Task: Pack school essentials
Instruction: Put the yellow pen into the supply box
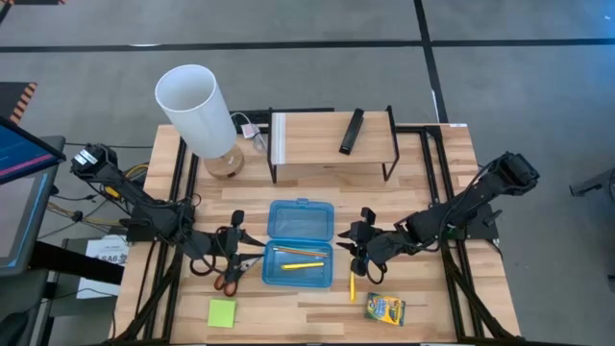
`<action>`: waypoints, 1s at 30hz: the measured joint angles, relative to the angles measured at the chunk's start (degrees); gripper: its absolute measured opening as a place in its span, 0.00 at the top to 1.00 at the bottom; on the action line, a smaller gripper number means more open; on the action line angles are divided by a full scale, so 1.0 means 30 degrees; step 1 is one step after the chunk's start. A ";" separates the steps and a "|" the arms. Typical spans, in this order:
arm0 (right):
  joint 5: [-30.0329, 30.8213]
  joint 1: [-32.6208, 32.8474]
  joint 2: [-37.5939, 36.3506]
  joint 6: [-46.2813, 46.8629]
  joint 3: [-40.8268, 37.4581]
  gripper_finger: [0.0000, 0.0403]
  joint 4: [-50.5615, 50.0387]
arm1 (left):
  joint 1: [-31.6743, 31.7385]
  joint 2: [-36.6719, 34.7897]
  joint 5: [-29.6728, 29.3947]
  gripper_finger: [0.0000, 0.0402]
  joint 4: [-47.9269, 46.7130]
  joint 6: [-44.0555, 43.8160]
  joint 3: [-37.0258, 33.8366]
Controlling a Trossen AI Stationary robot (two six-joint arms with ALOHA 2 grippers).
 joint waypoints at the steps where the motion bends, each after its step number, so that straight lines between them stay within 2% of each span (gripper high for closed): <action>1: -0.0004 0.0000 0.0000 -0.0003 0.0000 0.68 0.0000 | 0.0000 -0.0004 -0.0005 0.74 0.0099 0.0004 0.0000; 10: 0.0029 0.0087 -0.0010 -0.0040 0.0000 0.68 0.0000 | 0.0000 -0.0002 -0.0027 0.74 0.0077 -0.0136 0.0000; 15: 0.0742 0.0478 -0.0015 -0.0240 0.0000 0.68 0.0001 | -0.0059 0.0009 0.0063 0.74 -0.0402 -0.1170 0.0000; 30: 0.0893 0.0488 -0.0015 -0.0179 0.0023 0.68 -0.0930 | -0.0117 0.0011 0.0061 0.74 -0.0349 -0.1127 0.0000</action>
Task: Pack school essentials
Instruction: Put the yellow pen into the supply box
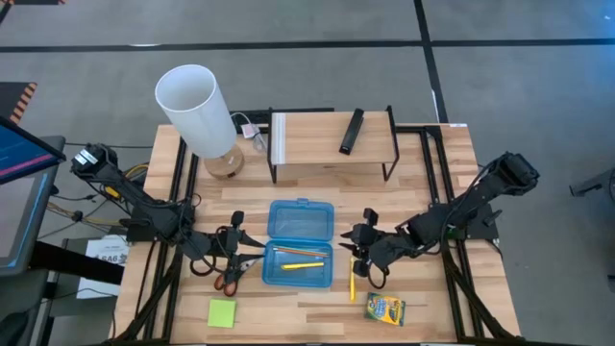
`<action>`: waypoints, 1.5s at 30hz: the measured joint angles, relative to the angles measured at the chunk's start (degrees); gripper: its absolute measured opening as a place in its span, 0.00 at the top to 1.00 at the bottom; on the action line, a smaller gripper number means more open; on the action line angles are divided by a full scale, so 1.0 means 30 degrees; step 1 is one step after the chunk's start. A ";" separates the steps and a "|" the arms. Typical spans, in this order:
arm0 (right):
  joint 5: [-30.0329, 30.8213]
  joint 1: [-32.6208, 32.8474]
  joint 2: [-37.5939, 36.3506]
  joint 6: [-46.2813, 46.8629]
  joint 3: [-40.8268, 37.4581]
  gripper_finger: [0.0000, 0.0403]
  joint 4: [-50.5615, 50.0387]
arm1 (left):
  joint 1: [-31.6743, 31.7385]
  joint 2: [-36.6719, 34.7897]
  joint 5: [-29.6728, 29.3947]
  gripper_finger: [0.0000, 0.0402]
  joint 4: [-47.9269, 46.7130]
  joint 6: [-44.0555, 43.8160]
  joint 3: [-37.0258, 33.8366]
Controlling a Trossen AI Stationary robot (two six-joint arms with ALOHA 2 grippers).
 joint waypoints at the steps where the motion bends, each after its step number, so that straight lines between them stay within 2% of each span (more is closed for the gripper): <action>1: -0.0007 0.0051 0.0000 0.0068 0.0043 0.68 -0.0247 | 0.0000 0.0000 0.0000 0.74 -0.0001 0.0000 0.0000; 15: -0.0022 0.1054 -0.0015 0.1223 0.2024 0.68 -0.4278 | 0.0082 0.0000 -0.0102 0.74 0.0152 0.1313 0.0000; 21: -0.0100 0.1594 -0.0015 0.2574 0.2061 0.68 -0.5347 | 0.0802 -0.0007 0.0696 0.74 0.0488 0.2145 0.0000; 28: -0.1818 0.1877 -0.0015 0.4805 0.2061 0.68 -0.6816 | 0.1615 -0.0233 0.1047 0.74 0.0480 0.3371 0.0000; 33: -0.2126 0.2236 0.0058 0.5969 0.2035 0.68 -0.7716 | 0.1727 -0.1022 0.1005 0.74 0.0293 0.3525 -0.0007; 39: -0.2441 0.2410 0.0058 0.8184 0.1341 0.65 -0.7866 | 0.1617 -0.2337 0.1135 0.74 0.0086 0.3369 -0.0094; 45: -0.2433 0.2812 0.0058 0.8717 -0.0192 0.63 -0.6301 | 0.1128 -0.3304 0.0988 0.74 0.1636 0.3162 -0.1921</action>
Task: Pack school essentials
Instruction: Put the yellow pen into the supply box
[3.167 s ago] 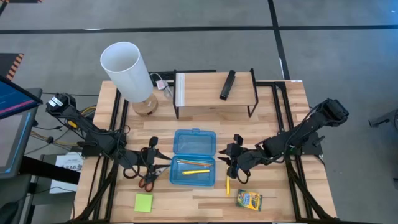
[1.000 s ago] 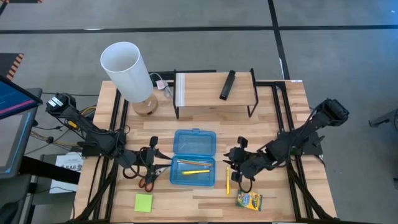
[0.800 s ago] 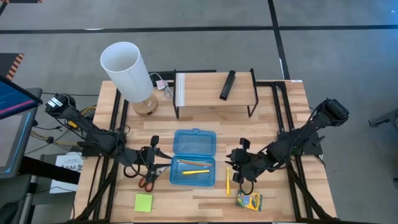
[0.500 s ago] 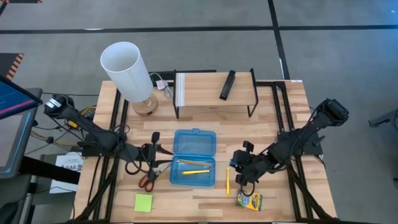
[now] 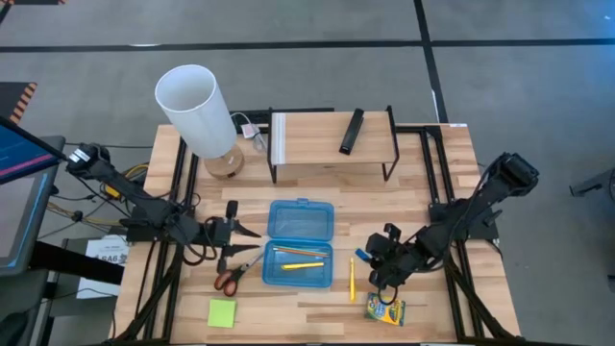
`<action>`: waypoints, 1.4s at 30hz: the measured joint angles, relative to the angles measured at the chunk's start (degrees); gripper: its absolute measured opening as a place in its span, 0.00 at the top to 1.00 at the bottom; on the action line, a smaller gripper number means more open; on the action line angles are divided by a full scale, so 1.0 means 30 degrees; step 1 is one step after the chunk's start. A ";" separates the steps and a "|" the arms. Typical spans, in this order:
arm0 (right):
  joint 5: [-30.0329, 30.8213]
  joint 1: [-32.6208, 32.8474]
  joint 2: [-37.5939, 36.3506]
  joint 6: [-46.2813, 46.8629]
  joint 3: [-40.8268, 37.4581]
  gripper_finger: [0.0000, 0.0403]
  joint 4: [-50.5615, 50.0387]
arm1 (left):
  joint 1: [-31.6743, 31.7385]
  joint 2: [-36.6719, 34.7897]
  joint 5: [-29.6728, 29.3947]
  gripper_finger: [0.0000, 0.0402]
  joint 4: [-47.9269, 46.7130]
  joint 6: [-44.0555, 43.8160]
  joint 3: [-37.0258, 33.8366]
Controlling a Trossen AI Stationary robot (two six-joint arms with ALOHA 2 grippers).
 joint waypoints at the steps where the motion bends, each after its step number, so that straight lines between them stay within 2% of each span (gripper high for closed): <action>1: 0.0003 0.0000 0.0000 0.0060 -0.0223 0.63 0.0382 | -0.0023 -0.0149 -0.0005 0.74 0.0522 -0.0190 -0.0447; 6: 0.0000 -0.0329 0.0000 0.0500 -0.0843 0.63 0.1113 | -0.0028 -0.0965 -0.0052 0.74 0.2179 -0.0548 -0.1924; 12: -0.0023 -0.1001 0.0000 0.0798 -0.0851 0.62 0.1249 | -0.0043 -0.1475 0.0068 0.74 0.2286 -0.1071 -0.2064; 16: -0.0645 -0.1282 0.0007 0.0435 -0.0851 0.61 0.2674 | -0.0043 -0.1462 0.0068 0.74 0.2245 -0.1387 -0.2064; 29: -0.0008 0.0126 0.0061 0.0406 -0.0848 0.63 0.6654 | -0.0043 -0.1454 0.0097 0.74 0.2232 -0.1946 -0.2064; 35: -0.0249 0.0542 0.1909 0.0424 -0.0075 0.64 0.6854 | -0.0043 -0.1446 0.0115 0.74 0.2232 -0.1953 -0.2064; 42: -0.2287 0.0111 0.4229 0.0989 0.2010 0.66 0.5643 | -0.0043 -0.1454 0.0119 0.74 0.2236 -0.1772 -0.2064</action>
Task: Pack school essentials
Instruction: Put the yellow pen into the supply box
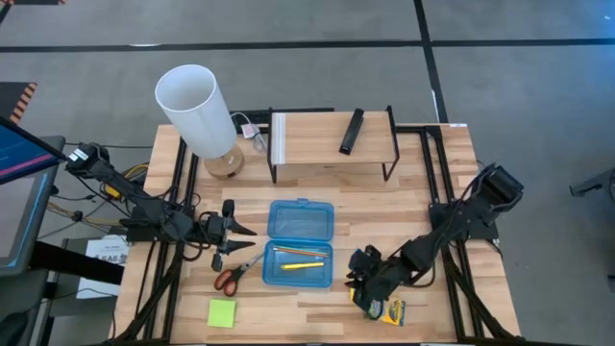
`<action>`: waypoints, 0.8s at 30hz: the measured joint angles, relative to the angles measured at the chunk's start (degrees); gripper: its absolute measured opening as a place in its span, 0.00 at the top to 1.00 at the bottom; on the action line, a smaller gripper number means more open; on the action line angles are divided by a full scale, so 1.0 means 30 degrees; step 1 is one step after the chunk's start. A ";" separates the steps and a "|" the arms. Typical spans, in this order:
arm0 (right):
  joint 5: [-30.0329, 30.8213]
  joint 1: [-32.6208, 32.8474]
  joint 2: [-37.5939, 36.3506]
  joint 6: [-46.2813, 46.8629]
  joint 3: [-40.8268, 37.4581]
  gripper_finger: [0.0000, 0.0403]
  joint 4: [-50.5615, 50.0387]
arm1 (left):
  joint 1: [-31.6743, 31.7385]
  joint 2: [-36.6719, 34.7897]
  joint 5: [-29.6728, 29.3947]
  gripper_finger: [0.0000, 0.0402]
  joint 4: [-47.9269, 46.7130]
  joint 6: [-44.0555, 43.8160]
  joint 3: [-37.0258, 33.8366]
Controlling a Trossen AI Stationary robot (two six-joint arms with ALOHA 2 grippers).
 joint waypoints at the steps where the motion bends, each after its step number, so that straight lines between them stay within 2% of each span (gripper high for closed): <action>1: -0.0165 -0.0038 0.0276 0.0134 0.0387 0.66 -0.0611 | -0.0002 0.0000 0.0000 0.74 -0.0011 0.0107 0.0000; 10: -0.0916 -0.0060 0.2413 0.2750 0.3980 0.66 -0.5931 | -0.0002 0.0002 0.0005 0.74 -0.0016 0.0322 0.0000; 20: -0.3151 -0.0060 0.4484 0.5676 0.4764 0.66 -0.6369 | -0.0005 0.0000 0.0311 0.74 0.0018 0.0331 0.0000; 24: -0.3148 -0.0060 0.4653 0.5943 0.4782 0.66 -0.6622 | -0.0007 0.0000 0.0317 0.74 0.0018 0.0333 0.0000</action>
